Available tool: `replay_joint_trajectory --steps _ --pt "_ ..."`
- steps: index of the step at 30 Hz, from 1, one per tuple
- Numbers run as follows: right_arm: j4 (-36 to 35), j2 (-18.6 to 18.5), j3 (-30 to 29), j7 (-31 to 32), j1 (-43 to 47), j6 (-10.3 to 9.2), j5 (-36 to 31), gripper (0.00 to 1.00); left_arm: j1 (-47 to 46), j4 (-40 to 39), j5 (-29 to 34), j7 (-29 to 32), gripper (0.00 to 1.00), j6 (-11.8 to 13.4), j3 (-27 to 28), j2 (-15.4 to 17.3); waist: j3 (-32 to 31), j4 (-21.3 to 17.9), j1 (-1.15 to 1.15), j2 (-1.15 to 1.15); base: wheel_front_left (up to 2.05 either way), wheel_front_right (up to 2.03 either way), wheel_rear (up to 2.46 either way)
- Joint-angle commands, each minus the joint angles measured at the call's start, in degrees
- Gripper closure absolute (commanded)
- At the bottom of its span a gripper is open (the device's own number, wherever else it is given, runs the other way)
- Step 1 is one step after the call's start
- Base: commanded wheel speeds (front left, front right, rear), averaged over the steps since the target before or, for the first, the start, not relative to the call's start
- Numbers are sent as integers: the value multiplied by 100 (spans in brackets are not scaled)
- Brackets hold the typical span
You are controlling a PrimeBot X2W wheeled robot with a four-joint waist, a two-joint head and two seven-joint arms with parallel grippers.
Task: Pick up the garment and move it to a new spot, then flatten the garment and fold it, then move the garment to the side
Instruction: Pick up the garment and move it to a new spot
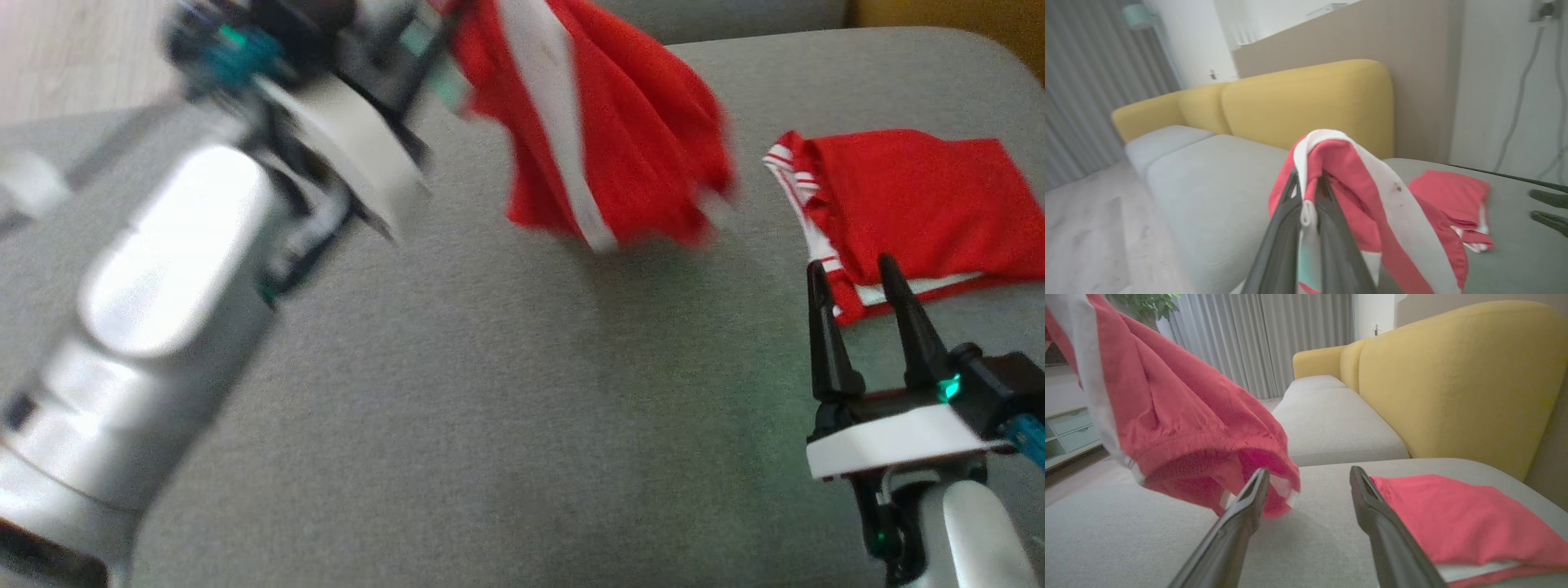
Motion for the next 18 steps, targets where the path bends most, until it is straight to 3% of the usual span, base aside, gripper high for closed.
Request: replay_joint_trajectory --steps 1,7,18 --pt "-144 -16 147 -57 -69 39 38 0 -68 -168 -16 18 100 11 144 130 -68 -104 2 -1 0 0 0" --pt "59 -16 206 -202 -104 39 127 0 777 79 -43 -333 100 68 -268 -88 12 -205 2 -1 0 0 0" --pt "368 -16 209 -323 -182 39 135 0 1622 1855 -145 -1328 100 278 -155 -45 201 -122 2 -1 0 0 0"
